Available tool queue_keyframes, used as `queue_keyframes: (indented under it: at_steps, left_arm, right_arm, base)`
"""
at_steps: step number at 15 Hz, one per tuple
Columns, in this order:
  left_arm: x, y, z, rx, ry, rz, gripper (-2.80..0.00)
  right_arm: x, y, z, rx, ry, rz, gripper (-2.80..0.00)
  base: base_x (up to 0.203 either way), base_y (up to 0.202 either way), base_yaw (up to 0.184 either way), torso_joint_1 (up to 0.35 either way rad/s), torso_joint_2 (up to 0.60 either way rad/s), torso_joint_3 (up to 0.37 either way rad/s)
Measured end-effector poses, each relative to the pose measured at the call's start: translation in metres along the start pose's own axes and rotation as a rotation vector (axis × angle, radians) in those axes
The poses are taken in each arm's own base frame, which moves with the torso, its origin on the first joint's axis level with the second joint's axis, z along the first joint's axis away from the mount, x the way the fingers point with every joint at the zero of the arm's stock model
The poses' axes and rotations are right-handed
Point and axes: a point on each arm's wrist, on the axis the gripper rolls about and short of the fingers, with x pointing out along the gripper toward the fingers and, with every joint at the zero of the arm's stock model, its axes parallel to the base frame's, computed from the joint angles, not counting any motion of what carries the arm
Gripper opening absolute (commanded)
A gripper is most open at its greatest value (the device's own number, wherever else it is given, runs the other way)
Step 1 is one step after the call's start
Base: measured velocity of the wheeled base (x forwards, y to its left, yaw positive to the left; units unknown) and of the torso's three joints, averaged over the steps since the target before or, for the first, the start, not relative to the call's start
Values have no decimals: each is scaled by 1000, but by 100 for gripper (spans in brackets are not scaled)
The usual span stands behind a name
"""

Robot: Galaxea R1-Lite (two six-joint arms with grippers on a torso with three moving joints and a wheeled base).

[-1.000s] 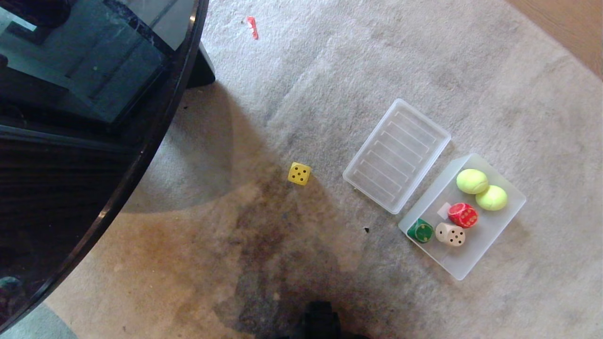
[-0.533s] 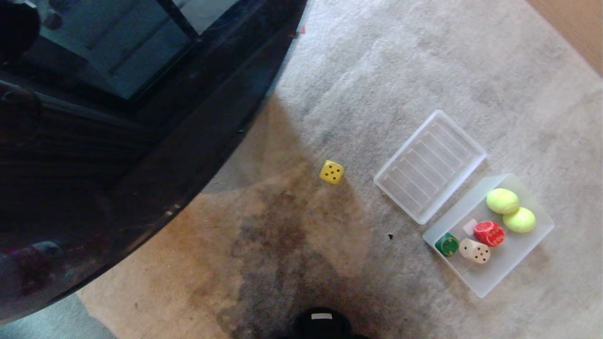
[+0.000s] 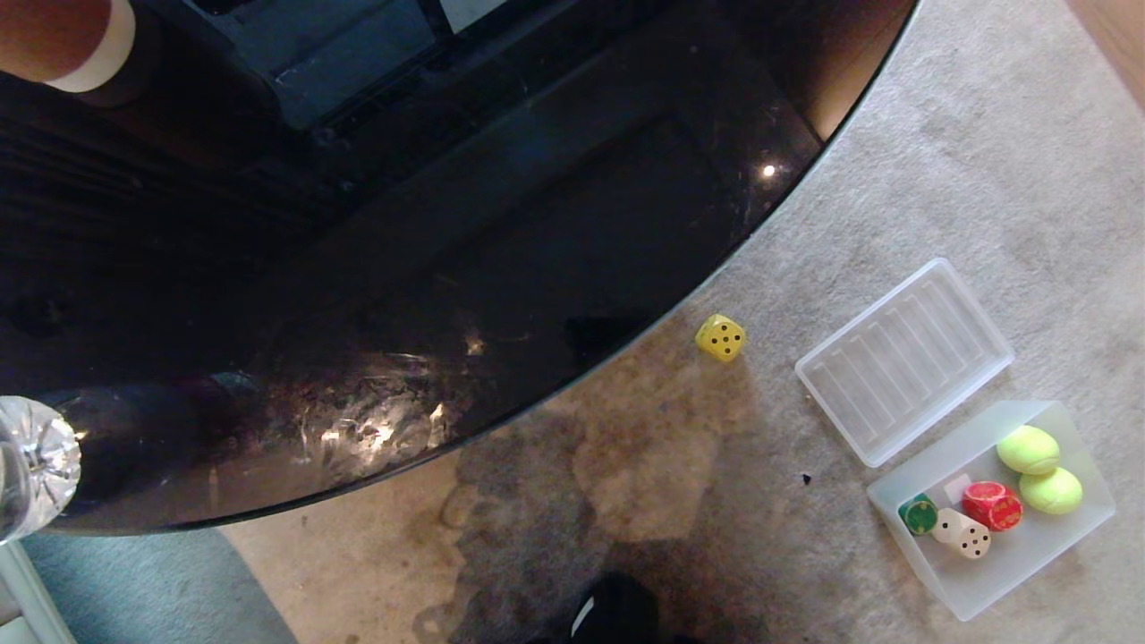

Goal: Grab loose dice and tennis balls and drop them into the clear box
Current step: Pick up toys out of the box

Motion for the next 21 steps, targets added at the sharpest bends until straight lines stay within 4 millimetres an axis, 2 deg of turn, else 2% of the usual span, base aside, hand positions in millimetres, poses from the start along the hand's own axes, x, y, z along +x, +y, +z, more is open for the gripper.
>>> queue_keyframes:
  at_steps: [21]
  left_arm:
    - [0, 0, 0, 0, 1, 0, -280]
  right_arm:
    - [0, 0, 0, -1, 2, 0, -280]
  base:
    - [0, 0, 0, 0, 0, 0]
